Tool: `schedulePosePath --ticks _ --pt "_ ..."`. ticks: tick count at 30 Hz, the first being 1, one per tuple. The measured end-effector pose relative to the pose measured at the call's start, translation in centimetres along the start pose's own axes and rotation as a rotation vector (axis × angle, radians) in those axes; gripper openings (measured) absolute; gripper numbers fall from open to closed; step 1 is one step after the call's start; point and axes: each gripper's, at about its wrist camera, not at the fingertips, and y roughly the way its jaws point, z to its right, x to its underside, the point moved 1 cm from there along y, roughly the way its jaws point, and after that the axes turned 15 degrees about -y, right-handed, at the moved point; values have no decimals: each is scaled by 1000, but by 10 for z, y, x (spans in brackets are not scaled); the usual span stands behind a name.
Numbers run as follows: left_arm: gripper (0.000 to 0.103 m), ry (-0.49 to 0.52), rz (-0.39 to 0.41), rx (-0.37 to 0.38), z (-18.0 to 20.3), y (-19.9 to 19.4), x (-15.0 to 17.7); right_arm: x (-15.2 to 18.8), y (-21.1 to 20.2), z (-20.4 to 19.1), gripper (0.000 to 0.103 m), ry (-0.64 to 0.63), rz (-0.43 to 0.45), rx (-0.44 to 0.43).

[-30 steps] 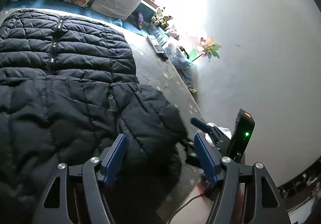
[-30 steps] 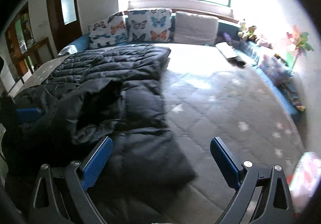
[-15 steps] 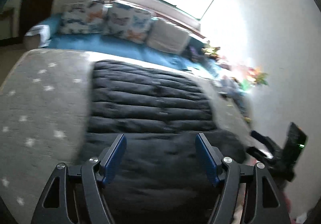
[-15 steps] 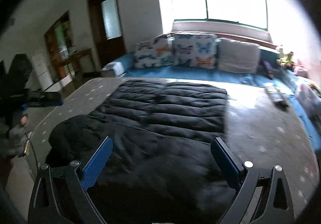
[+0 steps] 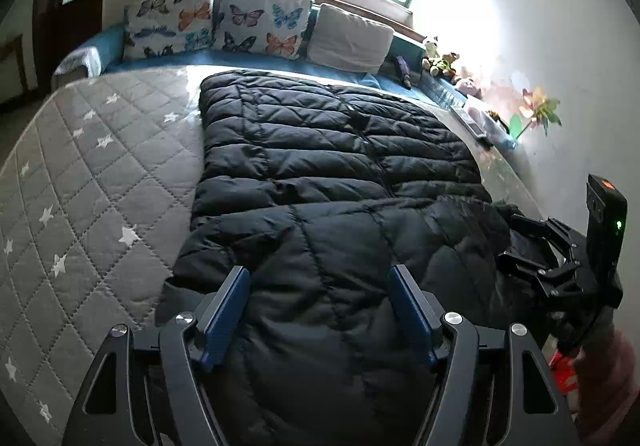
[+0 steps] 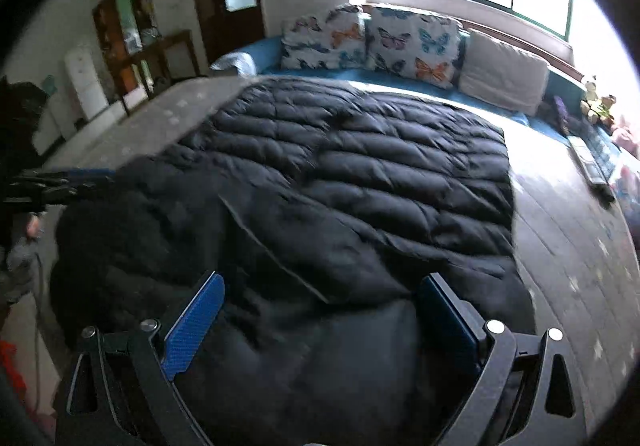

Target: Fold large clothes

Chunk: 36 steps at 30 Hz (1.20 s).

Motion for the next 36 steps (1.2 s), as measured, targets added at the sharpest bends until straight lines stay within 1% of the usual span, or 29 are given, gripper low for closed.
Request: schedulePosePath --ticks 5,9,10,12,13,14,16,18,20,21,23,25,28,30,31,34,36 --pt "75 57 -9 5 18 -2 22 26 -5 9 103 26 -48 25" --pt "76 128 -29 13 33 -1 46 45 -7 16 103 65 -46 19" --pt "78 162 -30 6 38 0 52 49 -6 18 103 75 -39 12" --pt "79 222 -29 -33 49 3 60 50 -7 18 103 76 -36 18" --pt "79 229 -39 -30 52 2 60 48 -9 17 103 65 -41 29" --pt "79 228 -48 -15 55 -1 58 47 -11 17 103 58 -45 37" --pt "79 214 -72 54 61 -10 53 43 -22 16 103 56 -41 52" --pt "79 228 -60 78 70 -19 47 37 -35 17 103 47 -22 77" --pt "79 246 -36 91 78 -25 38 26 -52 17 103 34 22 97" --pt "79 245 -32 100 81 -26 33 22 -56 16 103 30 36 94" --pt "79 217 -38 130 83 -24 18 8 -62 14 103 17 75 60" --pt "78 183 -42 136 82 -17 5 -2 -58 9 103 -6 90 43" --pt "75 109 -85 162 72 -1 -13 -18 -40 -1 103 -58 93 12" --pt "75 68 -116 179 65 11 -17 -24 -24 -5 103 -68 75 -24" --pt "74 57 -128 181 63 16 -16 -25 -18 -6 103 -68 68 -27" --pt "74 74 -152 172 63 31 -7 -20 3 -3 102 -51 19 -46" --pt "74 108 -163 163 68 40 0 -12 11 0 100 -40 -1 -57"
